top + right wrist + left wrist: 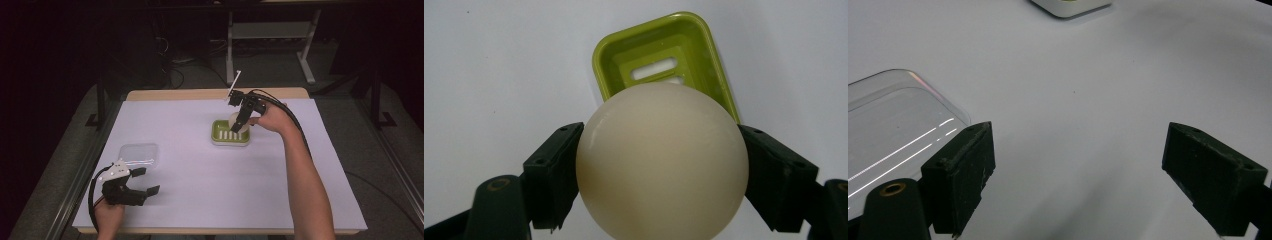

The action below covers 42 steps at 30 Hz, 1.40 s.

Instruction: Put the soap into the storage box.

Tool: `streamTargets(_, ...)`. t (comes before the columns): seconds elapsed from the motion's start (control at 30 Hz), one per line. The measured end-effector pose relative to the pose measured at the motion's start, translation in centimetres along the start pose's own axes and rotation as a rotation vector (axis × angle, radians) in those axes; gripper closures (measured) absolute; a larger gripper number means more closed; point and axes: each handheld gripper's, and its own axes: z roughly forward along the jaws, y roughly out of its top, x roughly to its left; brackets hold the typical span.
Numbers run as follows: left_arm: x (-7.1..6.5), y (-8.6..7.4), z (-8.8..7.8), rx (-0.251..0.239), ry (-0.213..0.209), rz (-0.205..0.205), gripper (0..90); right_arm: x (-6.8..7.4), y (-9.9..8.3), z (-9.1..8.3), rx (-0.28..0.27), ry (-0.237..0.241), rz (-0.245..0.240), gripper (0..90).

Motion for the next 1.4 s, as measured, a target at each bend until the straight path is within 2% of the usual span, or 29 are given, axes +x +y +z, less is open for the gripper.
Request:
streamTargets(0.8, 0.1, 0.0, 0.0, 0.002, -0.004, 0.013, 13.0, -0.8, 1.2, 2.9, 0.009, 0.009, 0.019, 22.6)
streamTargets(1.4, 0.1, 0.1, 0.1, 0.003, -0.003, 0.013, 13.1, -1.2, 1.4, 4.4, 0.028, 0.01, 0.046, 22.6)
